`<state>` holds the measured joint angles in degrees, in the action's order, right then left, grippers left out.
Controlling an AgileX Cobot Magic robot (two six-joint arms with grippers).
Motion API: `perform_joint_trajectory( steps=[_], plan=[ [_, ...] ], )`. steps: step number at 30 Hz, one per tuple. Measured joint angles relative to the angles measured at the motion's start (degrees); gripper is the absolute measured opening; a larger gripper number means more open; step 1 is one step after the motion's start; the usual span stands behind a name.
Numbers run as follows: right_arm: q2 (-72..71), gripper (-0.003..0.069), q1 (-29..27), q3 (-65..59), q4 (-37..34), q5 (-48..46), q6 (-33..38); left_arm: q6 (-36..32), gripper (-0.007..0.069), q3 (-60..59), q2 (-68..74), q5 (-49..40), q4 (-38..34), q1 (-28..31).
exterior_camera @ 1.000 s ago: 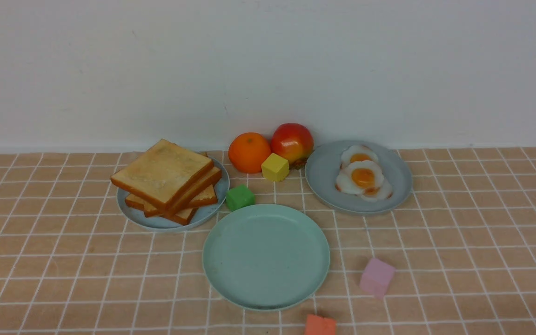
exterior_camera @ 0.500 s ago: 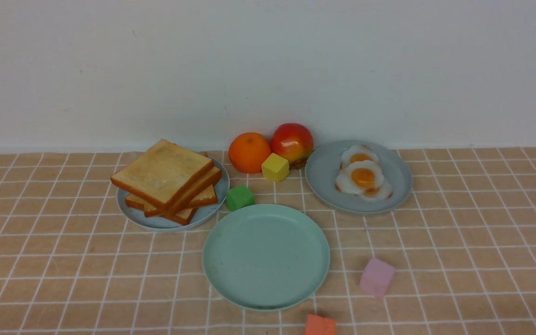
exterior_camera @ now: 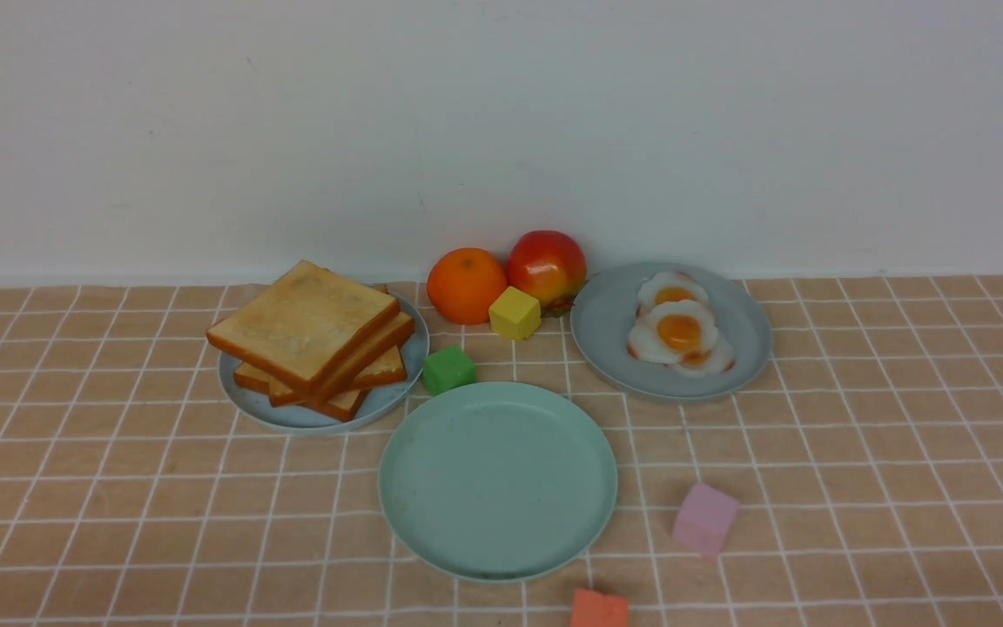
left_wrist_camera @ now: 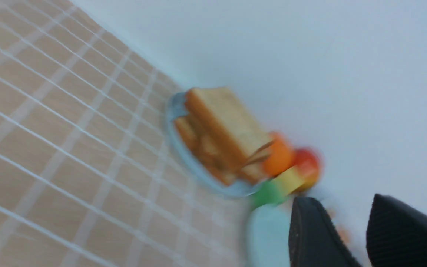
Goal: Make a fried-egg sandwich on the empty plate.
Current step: Use the left arm to grab a slice of bread
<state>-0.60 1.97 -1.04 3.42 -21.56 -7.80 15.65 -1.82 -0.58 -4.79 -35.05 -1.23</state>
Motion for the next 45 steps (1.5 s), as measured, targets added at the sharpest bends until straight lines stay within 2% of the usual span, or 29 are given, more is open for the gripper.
perform_joint_trajectory(
  steps=[4,7,10,13,16,17,19,21,24,27,29,31,32,37,40,43,45],
  plan=[
    [0.0,0.0053,0.0,0.0,0.0,0.0,0.0,0.69,0.0236,0.0,0.0,4.79,-5.9,0.0],
    [0.0,0.0055,0.0,0.0,0.0,0.0,0.0,0.81,0.0206,1.28,0.0,1.67,-6.26,0.0],
    [0.0,0.0061,0.0,-0.2,-0.52,1.99,-1.12,-2.16,0.008,7.89,3.19,-6.73,-5.44,0.0],
    [0.0,0.0064,0.0,-0.42,-5.55,7.04,-5.95,-8.58,-0.0014,14.25,10.33,-13.93,-4.76,0.0],
    [0.0,0.0067,0.0,-0.42,-12.22,15.35,-12.56,-19.17,-0.0013,23.1,22.17,-24.47,-3.99,0.0],
    [0.0,0.0068,0.0,-0.42,-12.49,15.77,-12.87,-19.86,-0.0013,23.67,22.97,-26.0,-3.91,0.0],
    [0.0,0.0073,0.0,-0.42,-14.64,20.66,-15.18,-27.96,-0.0013,30.78,33.17,-35.44,-3.51,-0.17],
    [0.0,0.0077,0.0,-0.42,-15.13,23.52,-15.98,-31.71,-0.0013,35.36,40.37,-39.29,-3.13,-1.59],
    [0.0,0.0081,0.0,-0.42,-15.94,25.18,-16.24,-33.71,-0.0013,39.1,46.78,-39.99,-1.87,-4.48],
    [0.0,0.0085,0.0,0.11,-16.16,24.79,-17.39,-34.71,-0.0013,44.86,57.81,-38.06,4.52,-11.33],
    [0.17,0.0085,0.15,3.1,-15.43,19.97,-17.66,-34.06,-0.0013,47.61,63.55,-36.74,8.37,-14.19],
    [3.04,0.0075,1.74,11.43,-12.86,9.4,-16.77,-32.24,-0.0013,52.88,70.57,-35.48,12.71,-16.12],
    [3.46,0.0073,1.96,12.29,-12.86,8.33,-16.48,-32.07,-0.0013,53.38,71.21,-35.48,13.11,-16.21],
    [20.84,0.0032,9.58,38.82,-10.93,-27.02,-2.89,-26.09,-0.0013,69.57,87.86,-34.78,26.18,-16.55],
    [29.07,0.0027,12.3,47.65,-10.67,-40.05,1.88,-24.22,-0.0013,76.5,94.67,-34.58,31.56,-16.55],
    [32.98,0.0027,13.28,51.99,-10.51,-45.21,3.86,-23.42,-0.0005,82.13,100.18,-35.13,34.32,-16.55],
    [35.54,0.0027,13.56,53.69,-10.73,-45.85,5.34,-23.2,0.0054,88.49,106.69,-36.18,37.1,-16.55]
  ],
)
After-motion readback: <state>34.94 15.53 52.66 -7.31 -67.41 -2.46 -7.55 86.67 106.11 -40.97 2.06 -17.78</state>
